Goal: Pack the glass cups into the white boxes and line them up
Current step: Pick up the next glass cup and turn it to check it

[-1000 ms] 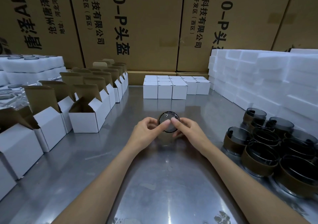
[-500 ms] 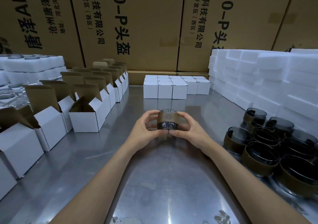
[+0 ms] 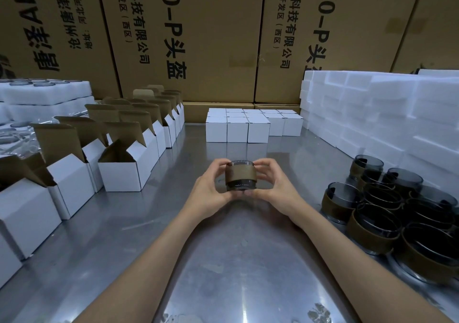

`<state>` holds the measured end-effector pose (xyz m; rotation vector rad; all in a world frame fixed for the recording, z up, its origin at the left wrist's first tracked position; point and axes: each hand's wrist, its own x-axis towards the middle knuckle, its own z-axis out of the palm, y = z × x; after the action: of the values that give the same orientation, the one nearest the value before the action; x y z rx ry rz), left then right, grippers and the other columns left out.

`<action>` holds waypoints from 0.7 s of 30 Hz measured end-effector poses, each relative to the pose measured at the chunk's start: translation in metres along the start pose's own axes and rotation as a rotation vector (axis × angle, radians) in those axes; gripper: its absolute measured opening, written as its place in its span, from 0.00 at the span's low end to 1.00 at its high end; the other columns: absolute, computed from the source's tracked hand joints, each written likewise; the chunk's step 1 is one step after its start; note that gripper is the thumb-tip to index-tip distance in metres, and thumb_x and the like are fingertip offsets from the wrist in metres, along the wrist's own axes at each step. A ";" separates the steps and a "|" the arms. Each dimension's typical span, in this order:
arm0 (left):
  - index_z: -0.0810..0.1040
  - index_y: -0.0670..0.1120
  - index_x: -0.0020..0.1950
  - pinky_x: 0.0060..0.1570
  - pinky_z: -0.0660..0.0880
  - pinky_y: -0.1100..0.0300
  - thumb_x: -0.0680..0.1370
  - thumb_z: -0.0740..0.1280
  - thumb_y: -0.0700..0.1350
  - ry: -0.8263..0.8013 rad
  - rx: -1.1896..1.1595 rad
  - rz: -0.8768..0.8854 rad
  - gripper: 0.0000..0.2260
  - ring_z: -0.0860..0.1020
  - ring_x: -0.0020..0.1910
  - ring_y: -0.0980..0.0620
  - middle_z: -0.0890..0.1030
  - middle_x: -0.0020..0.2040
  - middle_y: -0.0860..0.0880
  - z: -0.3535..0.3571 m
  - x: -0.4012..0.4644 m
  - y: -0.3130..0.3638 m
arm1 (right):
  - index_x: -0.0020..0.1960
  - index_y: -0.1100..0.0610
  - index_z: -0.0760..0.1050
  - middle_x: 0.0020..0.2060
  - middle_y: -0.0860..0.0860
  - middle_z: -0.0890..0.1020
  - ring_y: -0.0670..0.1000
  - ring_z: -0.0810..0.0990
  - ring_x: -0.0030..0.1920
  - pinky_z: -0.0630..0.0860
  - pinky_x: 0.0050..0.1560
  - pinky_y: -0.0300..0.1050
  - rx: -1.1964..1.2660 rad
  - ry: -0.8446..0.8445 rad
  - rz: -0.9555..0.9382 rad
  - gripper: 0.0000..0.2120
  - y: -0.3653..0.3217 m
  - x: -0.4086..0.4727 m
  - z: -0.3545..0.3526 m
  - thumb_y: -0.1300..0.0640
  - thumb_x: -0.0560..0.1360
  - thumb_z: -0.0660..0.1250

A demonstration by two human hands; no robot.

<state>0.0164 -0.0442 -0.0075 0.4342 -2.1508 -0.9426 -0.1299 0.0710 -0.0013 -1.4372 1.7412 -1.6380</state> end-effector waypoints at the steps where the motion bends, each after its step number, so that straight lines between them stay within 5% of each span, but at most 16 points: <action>1: 0.69 0.54 0.62 0.69 0.63 0.54 0.67 0.78 0.47 0.007 0.058 0.015 0.27 0.72 0.64 0.58 0.76 0.59 0.59 0.001 0.000 0.000 | 0.55 0.49 0.68 0.59 0.52 0.77 0.49 0.76 0.59 0.72 0.52 0.31 -0.009 0.016 -0.014 0.28 0.000 0.000 0.001 0.68 0.64 0.77; 4: 0.70 0.56 0.66 0.70 0.51 0.50 0.69 0.76 0.51 0.070 0.251 0.118 0.28 0.70 0.64 0.59 0.71 0.60 0.64 0.002 0.000 0.001 | 0.55 0.44 0.68 0.59 0.45 0.76 0.47 0.75 0.58 0.71 0.50 0.35 -0.085 0.063 -0.049 0.29 -0.004 -0.002 0.006 0.64 0.64 0.79; 8: 0.70 0.56 0.63 0.73 0.45 0.47 0.69 0.76 0.50 0.061 0.187 0.051 0.26 0.73 0.62 0.60 0.75 0.58 0.63 0.000 -0.001 0.000 | 0.62 0.42 0.66 0.62 0.40 0.71 0.46 0.70 0.63 0.69 0.56 0.42 -0.112 0.023 -0.045 0.31 -0.005 -0.002 0.008 0.61 0.67 0.77; 12: 0.66 0.59 0.60 0.74 0.49 0.45 0.69 0.77 0.48 0.009 0.071 -0.001 0.26 0.72 0.64 0.61 0.76 0.59 0.62 -0.001 -0.002 0.001 | 0.62 0.47 0.66 0.61 0.43 0.73 0.47 0.71 0.64 0.67 0.54 0.30 -0.090 0.017 -0.036 0.31 -0.006 -0.003 0.009 0.63 0.67 0.77; 16: 0.67 0.59 0.66 0.74 0.47 0.43 0.70 0.75 0.48 0.001 0.178 0.060 0.28 0.69 0.68 0.59 0.73 0.64 0.63 0.000 -0.003 0.006 | 0.60 0.47 0.67 0.59 0.43 0.75 0.47 0.72 0.62 0.65 0.52 0.25 -0.199 0.061 -0.089 0.30 -0.009 -0.004 0.009 0.62 0.65 0.78; 21: 0.66 0.58 0.59 0.71 0.61 0.43 0.69 0.76 0.43 0.010 0.019 -0.006 0.27 0.72 0.64 0.61 0.75 0.57 0.65 -0.002 -0.003 0.008 | 0.66 0.39 0.61 0.65 0.40 0.68 0.44 0.61 0.68 0.59 0.59 0.29 -0.274 0.011 -0.101 0.35 -0.010 -0.004 0.011 0.56 0.67 0.77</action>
<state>0.0199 -0.0382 -0.0015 0.4537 -2.1526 -0.9216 -0.1155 0.0702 0.0029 -1.6636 1.9910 -1.5027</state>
